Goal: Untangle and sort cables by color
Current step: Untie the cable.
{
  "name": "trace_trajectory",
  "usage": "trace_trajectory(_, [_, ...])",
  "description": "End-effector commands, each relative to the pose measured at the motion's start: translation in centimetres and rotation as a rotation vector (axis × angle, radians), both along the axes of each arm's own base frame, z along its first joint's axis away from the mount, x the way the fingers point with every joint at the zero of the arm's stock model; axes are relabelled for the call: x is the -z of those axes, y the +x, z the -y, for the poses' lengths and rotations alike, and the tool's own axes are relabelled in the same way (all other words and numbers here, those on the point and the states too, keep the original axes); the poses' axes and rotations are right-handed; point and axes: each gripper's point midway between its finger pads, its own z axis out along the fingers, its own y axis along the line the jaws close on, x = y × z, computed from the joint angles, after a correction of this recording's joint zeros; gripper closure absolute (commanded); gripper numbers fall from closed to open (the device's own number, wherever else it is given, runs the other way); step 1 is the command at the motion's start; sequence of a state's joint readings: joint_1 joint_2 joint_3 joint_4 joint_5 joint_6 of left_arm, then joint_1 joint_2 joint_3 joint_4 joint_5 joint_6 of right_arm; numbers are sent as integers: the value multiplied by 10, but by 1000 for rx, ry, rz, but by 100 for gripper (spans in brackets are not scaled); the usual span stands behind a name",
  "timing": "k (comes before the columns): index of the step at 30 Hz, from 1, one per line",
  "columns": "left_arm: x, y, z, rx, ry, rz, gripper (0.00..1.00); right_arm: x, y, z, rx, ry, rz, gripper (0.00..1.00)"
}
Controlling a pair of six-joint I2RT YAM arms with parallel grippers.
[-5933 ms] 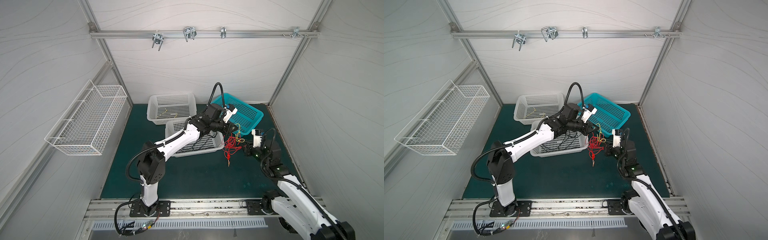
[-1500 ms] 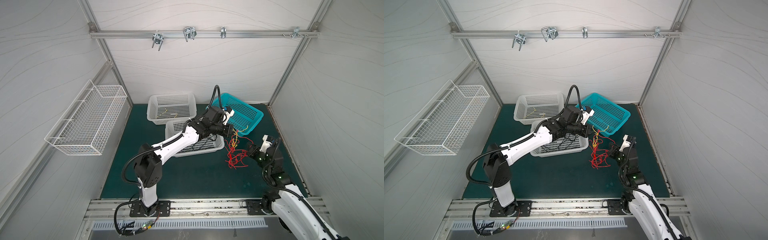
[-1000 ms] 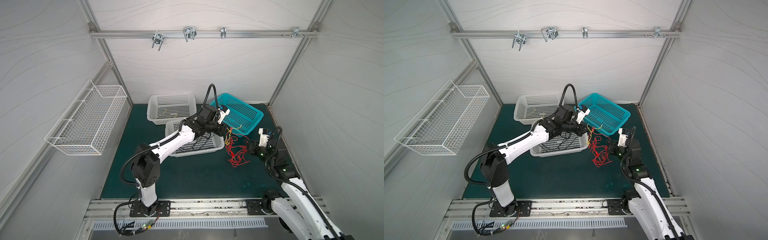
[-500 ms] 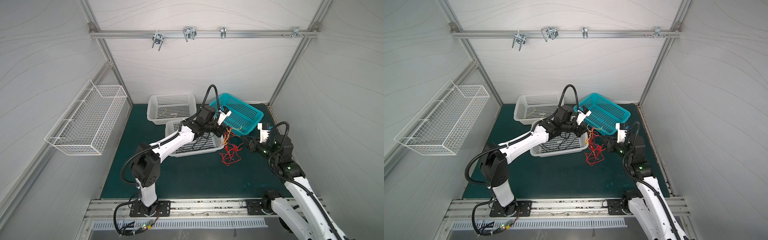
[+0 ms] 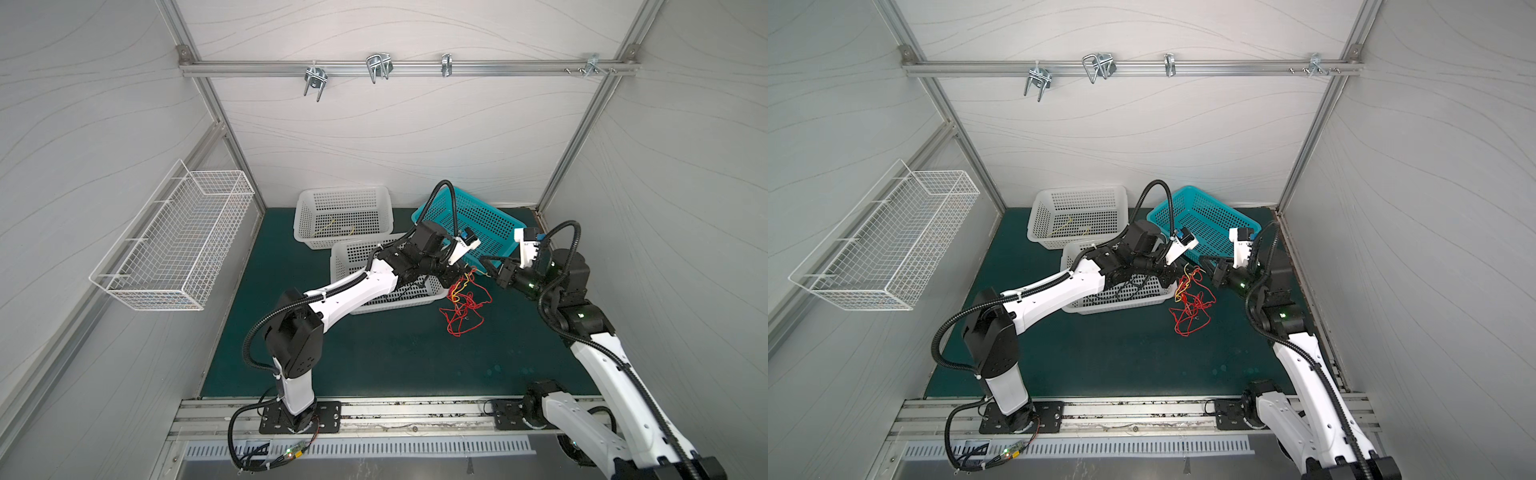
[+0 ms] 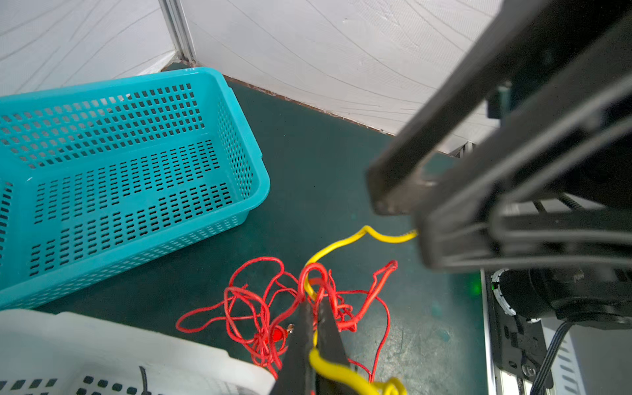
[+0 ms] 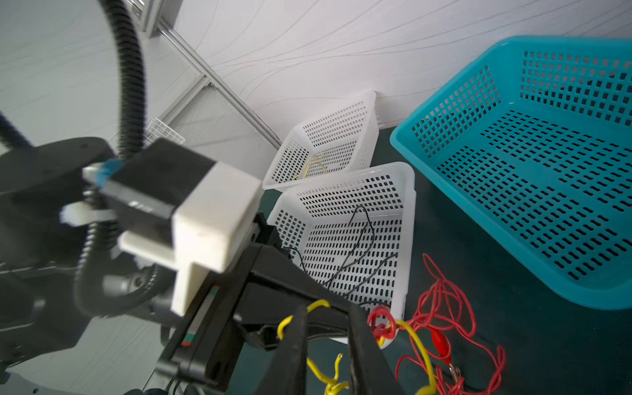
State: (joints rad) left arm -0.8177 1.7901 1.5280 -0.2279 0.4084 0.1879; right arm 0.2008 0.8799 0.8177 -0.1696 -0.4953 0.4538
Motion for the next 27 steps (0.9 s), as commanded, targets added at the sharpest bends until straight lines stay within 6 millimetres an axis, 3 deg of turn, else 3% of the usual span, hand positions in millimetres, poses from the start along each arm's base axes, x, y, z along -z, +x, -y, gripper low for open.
trace_trajectory(1, [-31, -1, 0, 33, -38, 137, 100, 15, 7, -3, -17, -36, -56, 77])
trace_trajectory(9, [-39, -5, -4, 43, -56, 197, 100, 43, 12, -5, -36, -35, -140, 76])
trace_trajectory(21, [-47, -7, -2, 45, -96, 218, 100, 56, 15, -17, -106, -20, -197, 75])
trace_trajectory(27, [-45, -4, -1, 37, -93, 212, 100, 54, 13, -24, -149, 1, -193, 82])
